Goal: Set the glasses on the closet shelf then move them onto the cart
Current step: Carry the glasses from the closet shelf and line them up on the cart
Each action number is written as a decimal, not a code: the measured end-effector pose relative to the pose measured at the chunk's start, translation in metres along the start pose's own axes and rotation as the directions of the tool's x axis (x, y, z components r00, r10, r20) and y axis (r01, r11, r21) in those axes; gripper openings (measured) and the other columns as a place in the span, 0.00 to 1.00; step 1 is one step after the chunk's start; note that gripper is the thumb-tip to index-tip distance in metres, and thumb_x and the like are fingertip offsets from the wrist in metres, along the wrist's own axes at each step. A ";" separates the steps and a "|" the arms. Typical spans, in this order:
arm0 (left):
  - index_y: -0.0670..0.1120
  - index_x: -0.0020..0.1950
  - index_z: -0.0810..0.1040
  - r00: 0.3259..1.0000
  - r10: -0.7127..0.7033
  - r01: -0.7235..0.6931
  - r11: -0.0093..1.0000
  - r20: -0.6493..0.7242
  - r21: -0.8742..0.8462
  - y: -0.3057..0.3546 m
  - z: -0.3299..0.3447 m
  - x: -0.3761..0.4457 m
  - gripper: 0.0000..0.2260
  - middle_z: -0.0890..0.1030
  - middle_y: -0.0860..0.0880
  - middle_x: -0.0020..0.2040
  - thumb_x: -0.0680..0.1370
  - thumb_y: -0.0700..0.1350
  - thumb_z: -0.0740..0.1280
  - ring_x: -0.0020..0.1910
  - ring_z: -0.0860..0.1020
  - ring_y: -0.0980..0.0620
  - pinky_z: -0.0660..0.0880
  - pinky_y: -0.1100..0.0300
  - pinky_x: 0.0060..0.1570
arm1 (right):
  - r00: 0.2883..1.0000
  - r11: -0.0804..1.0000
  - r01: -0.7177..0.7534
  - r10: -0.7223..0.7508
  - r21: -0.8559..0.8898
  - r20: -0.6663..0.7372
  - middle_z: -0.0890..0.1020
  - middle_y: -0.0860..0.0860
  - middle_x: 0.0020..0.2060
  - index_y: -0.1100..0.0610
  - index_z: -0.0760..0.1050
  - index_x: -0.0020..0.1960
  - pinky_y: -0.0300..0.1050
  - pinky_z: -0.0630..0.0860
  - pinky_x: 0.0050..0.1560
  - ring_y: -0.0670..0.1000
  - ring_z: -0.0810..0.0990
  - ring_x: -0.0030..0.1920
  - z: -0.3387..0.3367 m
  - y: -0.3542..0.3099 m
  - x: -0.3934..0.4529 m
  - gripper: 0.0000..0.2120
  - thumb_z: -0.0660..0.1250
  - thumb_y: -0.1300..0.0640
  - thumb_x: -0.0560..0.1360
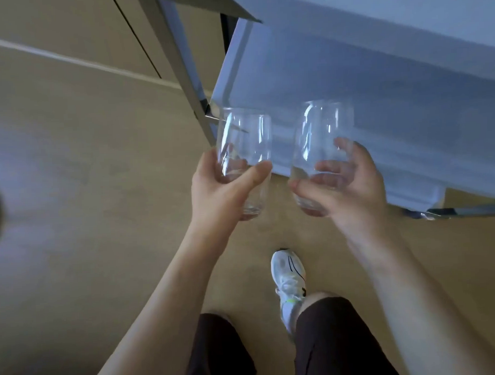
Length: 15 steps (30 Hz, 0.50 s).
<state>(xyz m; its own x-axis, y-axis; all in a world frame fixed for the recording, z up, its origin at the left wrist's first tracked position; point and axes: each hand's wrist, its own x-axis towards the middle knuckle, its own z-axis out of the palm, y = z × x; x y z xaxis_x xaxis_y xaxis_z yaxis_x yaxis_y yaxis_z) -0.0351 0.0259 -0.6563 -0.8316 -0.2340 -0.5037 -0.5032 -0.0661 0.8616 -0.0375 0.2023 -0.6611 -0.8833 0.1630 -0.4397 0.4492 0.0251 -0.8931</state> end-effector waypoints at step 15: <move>0.52 0.65 0.74 0.911 0.378 -0.350 0.920 0.164 -0.177 -0.014 0.044 0.116 0.24 0.84 0.46 0.56 0.72 0.51 0.78 0.52 0.84 0.47 0.84 0.41 0.42 | 0.914 0.913 0.401 -0.394 0.069 -0.098 0.80 0.54 0.55 0.48 0.68 0.70 0.51 0.83 0.45 0.53 0.84 0.54 0.000 0.019 0.117 0.47 0.83 0.52 0.55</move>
<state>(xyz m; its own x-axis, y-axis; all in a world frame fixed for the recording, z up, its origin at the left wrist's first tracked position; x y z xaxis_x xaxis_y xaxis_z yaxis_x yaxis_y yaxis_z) -0.1352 0.0426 -0.7302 -0.9865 -0.0791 -0.1436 -0.1306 -0.1503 0.9800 -0.1326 0.2221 -0.7298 -0.9709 0.2361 -0.0403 0.0463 0.0199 -0.9987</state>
